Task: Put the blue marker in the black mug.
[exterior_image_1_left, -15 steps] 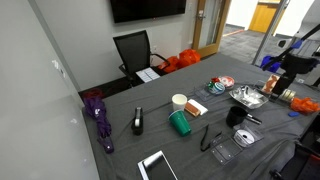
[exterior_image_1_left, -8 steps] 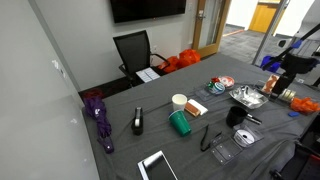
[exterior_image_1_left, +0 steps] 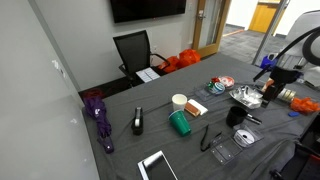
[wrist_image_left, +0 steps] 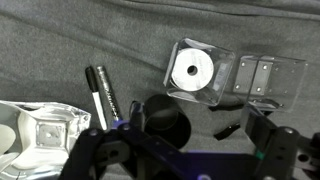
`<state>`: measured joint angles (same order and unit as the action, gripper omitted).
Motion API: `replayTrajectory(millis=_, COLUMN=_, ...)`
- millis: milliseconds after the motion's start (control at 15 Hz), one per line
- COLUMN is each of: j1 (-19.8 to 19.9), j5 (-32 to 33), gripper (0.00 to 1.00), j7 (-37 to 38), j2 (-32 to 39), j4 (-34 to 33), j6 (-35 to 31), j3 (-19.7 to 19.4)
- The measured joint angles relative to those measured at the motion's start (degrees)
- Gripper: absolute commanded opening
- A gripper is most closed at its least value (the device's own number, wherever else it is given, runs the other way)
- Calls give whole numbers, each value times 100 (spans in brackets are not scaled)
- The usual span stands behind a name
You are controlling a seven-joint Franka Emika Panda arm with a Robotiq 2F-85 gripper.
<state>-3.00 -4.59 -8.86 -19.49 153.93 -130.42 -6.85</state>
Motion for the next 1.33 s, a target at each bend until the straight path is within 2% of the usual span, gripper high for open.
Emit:
replayTrajectory(millis=333, j1=288, j5=96, gripper=100, j7=-630, j2=745, j4=-23, j6=-343, j3=-224)
replayTrajectory(millis=733, j1=641, j5=317, gripper=100, j7=-1665, j2=1172, j4=-29, j6=-774, j3=-476)
replayTrajectory(millis=933, j1=746, j5=250, gripper=100, j7=-2430, j2=1288, j4=-20, j6=-1051, j3=-650)
replayTrajectory(millis=1267, j1=895, j5=-216, gripper=100, j7=-4011, j2=1398, j4=127, j6=-1568, j3=-946)
replayTrajectory(millis=1333, j1=922, j5=-276, gripper=100, j7=-4130, j2=1409, j4=160, j6=-1599, j3=-963)
